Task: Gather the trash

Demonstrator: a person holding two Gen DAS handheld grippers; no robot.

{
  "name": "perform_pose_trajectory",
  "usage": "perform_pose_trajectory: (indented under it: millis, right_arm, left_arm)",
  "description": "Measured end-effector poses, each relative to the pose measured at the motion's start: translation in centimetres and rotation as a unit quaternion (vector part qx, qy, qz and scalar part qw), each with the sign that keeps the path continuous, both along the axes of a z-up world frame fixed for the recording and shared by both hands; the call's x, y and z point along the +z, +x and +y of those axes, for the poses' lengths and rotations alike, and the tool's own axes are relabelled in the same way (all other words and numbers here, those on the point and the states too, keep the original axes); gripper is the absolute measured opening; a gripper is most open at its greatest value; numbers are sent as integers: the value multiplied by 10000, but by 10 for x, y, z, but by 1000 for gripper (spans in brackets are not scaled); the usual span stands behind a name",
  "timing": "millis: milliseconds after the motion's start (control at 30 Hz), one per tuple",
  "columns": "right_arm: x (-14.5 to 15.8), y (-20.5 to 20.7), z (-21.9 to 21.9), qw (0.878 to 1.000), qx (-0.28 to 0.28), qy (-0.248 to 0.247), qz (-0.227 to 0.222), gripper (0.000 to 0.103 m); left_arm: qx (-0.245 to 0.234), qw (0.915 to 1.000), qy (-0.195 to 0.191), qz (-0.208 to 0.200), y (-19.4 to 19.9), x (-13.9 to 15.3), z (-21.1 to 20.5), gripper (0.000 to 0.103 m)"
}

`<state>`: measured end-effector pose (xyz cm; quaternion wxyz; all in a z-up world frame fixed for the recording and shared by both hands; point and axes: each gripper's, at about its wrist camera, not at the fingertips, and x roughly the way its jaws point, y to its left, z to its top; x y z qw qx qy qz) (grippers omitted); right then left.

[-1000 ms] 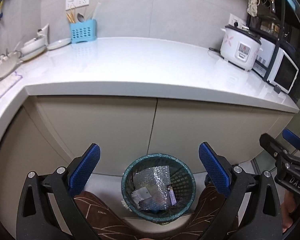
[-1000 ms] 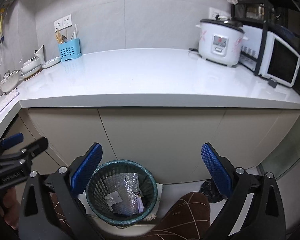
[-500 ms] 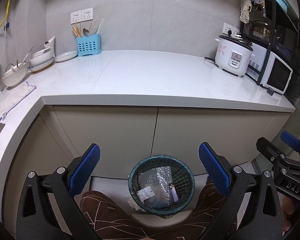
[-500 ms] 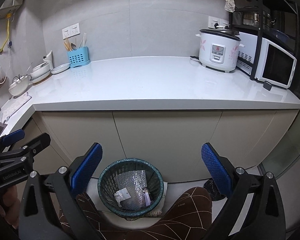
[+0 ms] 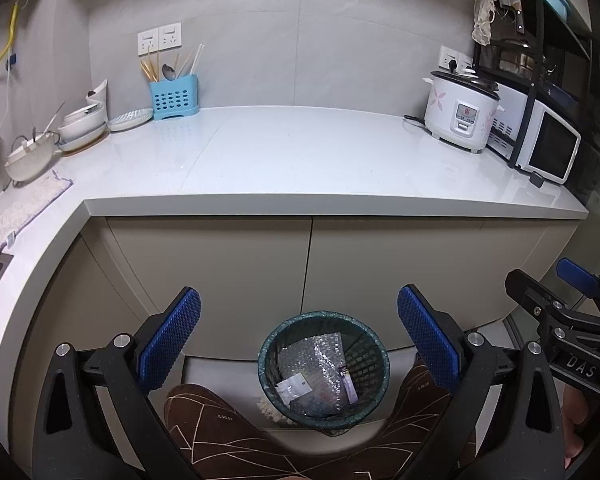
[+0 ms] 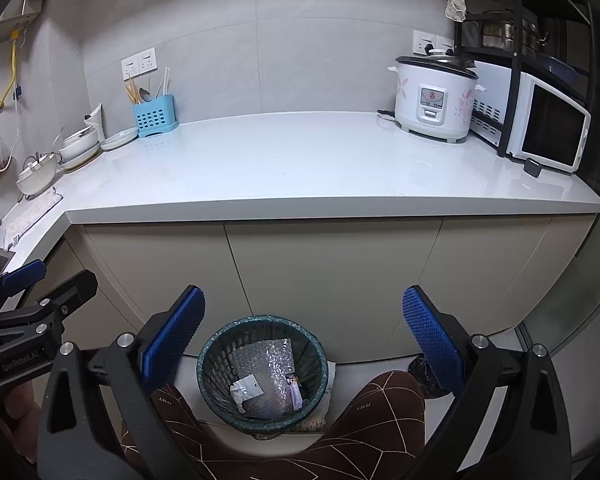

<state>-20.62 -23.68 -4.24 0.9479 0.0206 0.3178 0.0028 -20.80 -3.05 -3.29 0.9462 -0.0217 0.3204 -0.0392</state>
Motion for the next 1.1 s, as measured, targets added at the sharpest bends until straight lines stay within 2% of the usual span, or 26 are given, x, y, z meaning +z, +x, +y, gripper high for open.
perform_pose_trajectory:
  millis: [1100]
  right_arm:
    - [-5, 0, -6, 10000, -25, 14, 57, 95]
  left_arm:
    - [67, 9999, 97, -60, -1, -5, -2, 97]
